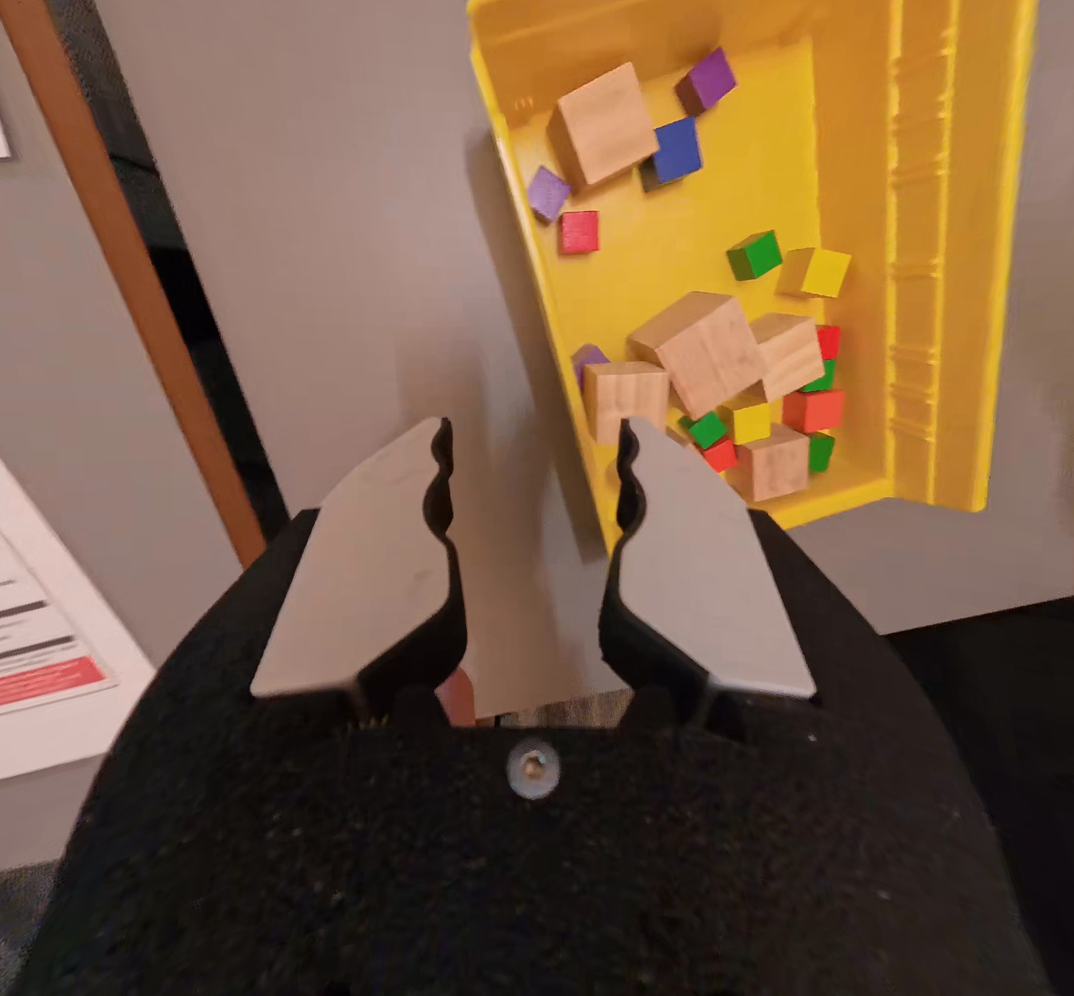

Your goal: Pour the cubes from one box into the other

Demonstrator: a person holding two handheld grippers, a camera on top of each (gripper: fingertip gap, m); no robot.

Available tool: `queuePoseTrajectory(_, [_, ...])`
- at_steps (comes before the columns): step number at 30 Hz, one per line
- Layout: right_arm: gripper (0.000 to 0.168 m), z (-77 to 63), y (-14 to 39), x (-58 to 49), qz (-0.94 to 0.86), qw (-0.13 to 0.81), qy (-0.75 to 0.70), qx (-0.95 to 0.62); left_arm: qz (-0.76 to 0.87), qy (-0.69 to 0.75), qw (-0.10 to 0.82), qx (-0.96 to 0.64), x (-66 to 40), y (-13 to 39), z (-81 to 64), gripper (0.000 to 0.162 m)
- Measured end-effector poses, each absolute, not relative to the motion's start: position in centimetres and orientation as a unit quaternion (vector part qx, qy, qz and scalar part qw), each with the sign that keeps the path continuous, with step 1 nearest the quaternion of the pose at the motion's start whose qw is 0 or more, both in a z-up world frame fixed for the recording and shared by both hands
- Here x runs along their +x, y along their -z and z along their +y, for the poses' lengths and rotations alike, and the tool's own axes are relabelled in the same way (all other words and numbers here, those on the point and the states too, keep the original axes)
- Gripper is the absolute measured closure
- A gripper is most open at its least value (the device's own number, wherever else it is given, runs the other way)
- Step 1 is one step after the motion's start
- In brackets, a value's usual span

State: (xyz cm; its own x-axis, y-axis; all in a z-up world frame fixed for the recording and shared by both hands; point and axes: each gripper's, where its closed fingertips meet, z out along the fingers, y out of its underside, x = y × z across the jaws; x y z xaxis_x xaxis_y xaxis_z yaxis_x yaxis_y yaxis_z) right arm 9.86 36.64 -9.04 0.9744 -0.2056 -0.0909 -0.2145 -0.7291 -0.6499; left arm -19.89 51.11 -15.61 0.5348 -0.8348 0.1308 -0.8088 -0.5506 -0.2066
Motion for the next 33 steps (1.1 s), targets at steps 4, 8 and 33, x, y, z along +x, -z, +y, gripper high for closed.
queuePoseTrajectory(4, [0.089,39.4,14.5,3.4,0.149,0.298,-0.124,-0.935,0.438,0.105,0.007,-0.893,-18.7,17.3,51.8,0.109])
queuePoseTrajectory(8, [0.093,41.0,18.1,1.3,0.173,0.254,-0.137,-0.942,0.452,0.099,-0.038,-0.886,-17.3,19.8,50.5,0.110])
queuePoseTrajectory(33, [0.154,43.4,25.8,1.7,0.211,0.126,-0.126,-0.961,0.446,0.038,-0.057,-0.893,-14.6,24.5,53.2,0.158])
